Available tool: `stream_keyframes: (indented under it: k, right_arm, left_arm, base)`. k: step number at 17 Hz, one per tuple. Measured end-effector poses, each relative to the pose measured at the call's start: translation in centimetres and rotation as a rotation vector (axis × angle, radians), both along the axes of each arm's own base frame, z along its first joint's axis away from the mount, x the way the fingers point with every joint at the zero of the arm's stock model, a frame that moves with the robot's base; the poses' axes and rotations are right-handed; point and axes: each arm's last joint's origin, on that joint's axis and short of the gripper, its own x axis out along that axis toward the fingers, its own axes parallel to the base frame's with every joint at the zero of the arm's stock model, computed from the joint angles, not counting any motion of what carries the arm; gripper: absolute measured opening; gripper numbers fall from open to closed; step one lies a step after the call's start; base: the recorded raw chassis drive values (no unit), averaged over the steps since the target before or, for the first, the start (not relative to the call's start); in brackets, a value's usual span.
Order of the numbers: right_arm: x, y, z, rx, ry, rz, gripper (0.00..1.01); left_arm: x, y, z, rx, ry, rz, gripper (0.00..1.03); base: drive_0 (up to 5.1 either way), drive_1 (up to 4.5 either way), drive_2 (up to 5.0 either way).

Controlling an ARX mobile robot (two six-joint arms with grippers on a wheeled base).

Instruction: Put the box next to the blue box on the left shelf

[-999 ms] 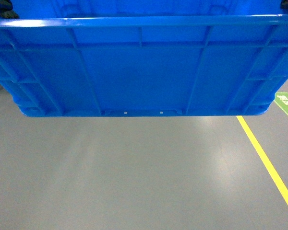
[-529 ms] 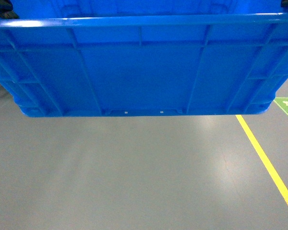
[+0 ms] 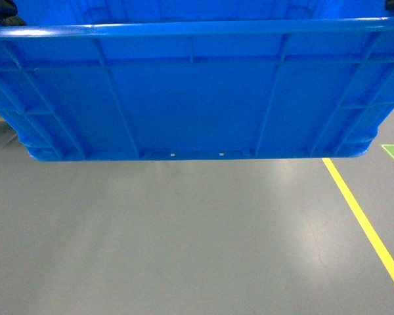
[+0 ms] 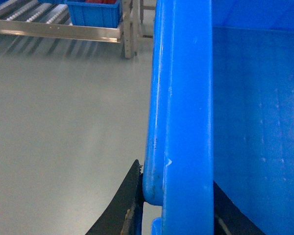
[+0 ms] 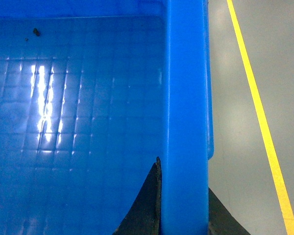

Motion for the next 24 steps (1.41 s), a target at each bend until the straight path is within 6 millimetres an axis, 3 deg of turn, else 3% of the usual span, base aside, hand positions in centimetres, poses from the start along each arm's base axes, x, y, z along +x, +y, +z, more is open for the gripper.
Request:
stream_keyframes:
  k: [24]
  right_arm:
    - [0.01, 0.02, 0.00, 0.000, -0.002, 0.001, 0.08]
  left_arm:
    - [0.04, 0.00, 0.00, -0.001, -0.003, 0.001, 0.19]
  base:
    - [0.0, 4.31, -4.4]
